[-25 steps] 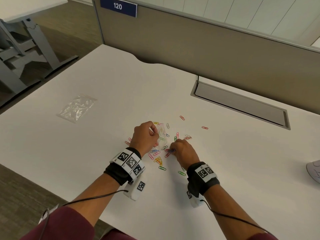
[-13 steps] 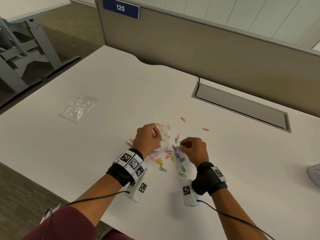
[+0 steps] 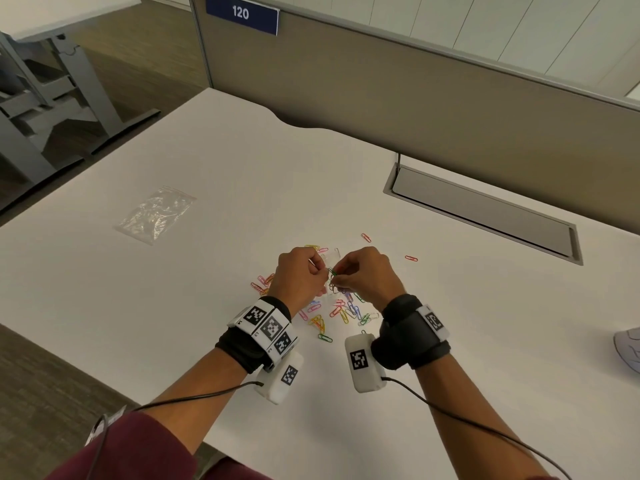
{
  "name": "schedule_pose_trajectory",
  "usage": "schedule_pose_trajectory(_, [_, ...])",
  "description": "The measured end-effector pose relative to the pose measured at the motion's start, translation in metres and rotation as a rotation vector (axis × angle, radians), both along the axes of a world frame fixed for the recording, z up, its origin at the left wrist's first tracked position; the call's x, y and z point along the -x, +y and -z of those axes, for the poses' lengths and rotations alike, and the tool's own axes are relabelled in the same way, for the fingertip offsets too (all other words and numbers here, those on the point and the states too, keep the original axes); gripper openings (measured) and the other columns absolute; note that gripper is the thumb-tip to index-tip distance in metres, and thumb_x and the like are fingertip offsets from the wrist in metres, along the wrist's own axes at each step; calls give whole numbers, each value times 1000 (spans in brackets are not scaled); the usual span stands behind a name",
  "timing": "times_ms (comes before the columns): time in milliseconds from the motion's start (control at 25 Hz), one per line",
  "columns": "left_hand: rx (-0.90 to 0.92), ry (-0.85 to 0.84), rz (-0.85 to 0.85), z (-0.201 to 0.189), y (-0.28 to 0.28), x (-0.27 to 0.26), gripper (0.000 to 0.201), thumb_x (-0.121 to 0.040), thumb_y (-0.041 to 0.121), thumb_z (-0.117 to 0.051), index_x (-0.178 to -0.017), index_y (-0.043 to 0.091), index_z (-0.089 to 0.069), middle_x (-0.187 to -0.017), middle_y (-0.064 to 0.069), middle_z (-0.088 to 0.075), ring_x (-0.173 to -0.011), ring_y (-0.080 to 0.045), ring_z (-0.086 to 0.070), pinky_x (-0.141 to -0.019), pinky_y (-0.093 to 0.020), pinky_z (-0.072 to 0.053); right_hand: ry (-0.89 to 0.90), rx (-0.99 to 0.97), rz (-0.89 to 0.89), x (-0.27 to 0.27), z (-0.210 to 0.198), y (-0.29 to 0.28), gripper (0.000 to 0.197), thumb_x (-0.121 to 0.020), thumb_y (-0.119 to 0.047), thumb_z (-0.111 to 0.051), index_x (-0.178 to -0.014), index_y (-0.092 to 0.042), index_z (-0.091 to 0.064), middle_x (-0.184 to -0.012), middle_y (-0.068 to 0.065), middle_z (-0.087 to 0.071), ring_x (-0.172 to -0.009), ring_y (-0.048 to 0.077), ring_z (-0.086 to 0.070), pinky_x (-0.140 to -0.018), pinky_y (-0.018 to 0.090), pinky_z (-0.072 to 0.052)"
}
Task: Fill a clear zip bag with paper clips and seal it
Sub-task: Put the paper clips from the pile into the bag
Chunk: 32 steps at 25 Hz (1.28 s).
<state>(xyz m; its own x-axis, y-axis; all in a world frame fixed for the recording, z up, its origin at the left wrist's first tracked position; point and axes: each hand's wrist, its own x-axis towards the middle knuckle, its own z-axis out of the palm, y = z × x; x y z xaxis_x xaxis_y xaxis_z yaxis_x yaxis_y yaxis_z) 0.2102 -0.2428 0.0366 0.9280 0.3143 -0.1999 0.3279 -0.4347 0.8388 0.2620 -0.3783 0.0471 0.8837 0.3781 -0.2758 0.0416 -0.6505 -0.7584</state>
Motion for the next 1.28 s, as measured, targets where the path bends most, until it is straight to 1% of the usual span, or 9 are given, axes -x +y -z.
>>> schedule_pose_trajectory(200, [-30, 5, 9, 0, 2, -1, 8, -90, 12, -68, -91, 4, -67, -75, -13, -75, -50, -8, -67, -53, -18, -58, -33, 95, 1, -5, -1, 12, 13, -86, -7, -65, -95, 2, -68, -90, 20, -73, -75, 25, -71, -75, 32, -60])
schedule_pose_trajectory(280, [-39, 6, 11, -1, 2, -1, 8, -90, 13, -67, -91, 6, -66, -76, -12, -75, -49, -6, -66, -49, -12, -53, 43, 44, -7, -5, -1, 14, 19, -93, -8, -55, -101, 5, -65, -98, 23, -70, -86, 31, -71, -85, 41, -59])
schedule_pose_trajectory(400, [-71, 3, 18, -3, 1, -1, 8, -90, 16, -67, -91, 7, -66, -77, -10, -74, -56, -13, -70, -52, -15, -53, 69, 31, -79, -2, -4, 14, 25, -96, -9, -49, -114, 4, -60, -119, 21, -64, -106, 33, -64, -96, 46, -52])
schedule_pose_trajectory(520, [-81, -2, 14, -1, 1, 0, 8, -90, 16, -67, -88, 9, -66, -74, -9, -74, -60, -17, -73, -54, -17, -55, -47, 2, -68, 3, -5, 4, 30, -96, -14, -51, -124, -5, -56, -126, 14, -62, -113, 26, -61, -100, 39, -49])
schedule_pose_trajectory(640, [-73, -17, 24, 4, 3, 0, 7, -89, 12, -68, -85, 7, -67, -68, -11, -75, -44, -4, -65, -46, -9, -51, -136, -43, 54, 9, -1, -25, 33, -87, -18, -67, -118, -10, -60, -112, 9, -68, -99, 18, -64, -86, 23, -51])
schedule_pose_trajectory(720, [-62, -26, 29, 6, 4, 0, 6, -88, 9, -67, -84, 5, -67, -65, -12, -74, -41, -3, -64, -47, -12, -53, -84, 106, 66, 15, 11, -54, 49, -78, -21, -76, -122, -11, -56, -117, 9, -64, -103, 21, -61, -84, 24, -47])
schedule_pose_trajectory(880, [-50, -37, 37, 6, 3, -1, 6, -88, 8, -67, -84, 3, -67, -66, -13, -74, -48, -12, -69, -56, -23, -60, 148, 472, 71, 34, 39, -98, 78, -69, -25, -83, -134, -13, -42, -134, 14, -43, -126, 32, -40, -100, 39, -40])
schedule_pose_trajectory(1080, [-51, -30, 55, 7, 0, 1, 6, -88, 9, -67, -86, 4, -68, -68, -12, -75, -53, -12, -71, -57, -23, -60, 87, 471, 158, 41, 56, -93, 66, -73, -11, -79, -127, -6, -40, -128, 19, -40, -113, 37, -50, -92, 39, -46])
schedule_pose_trajectory(1280, [-65, -28, 53, 7, -1, 2, 5, -88, 9, -67, -86, 4, -68, -67, -11, -75, -54, -12, -72, -57, -26, -61, 38, 285, 27, 24, 63, -62, 57, -77, -12, -75, -126, -13, -45, -127, 15, -49, -105, 24, -51, -95, 37, -47])
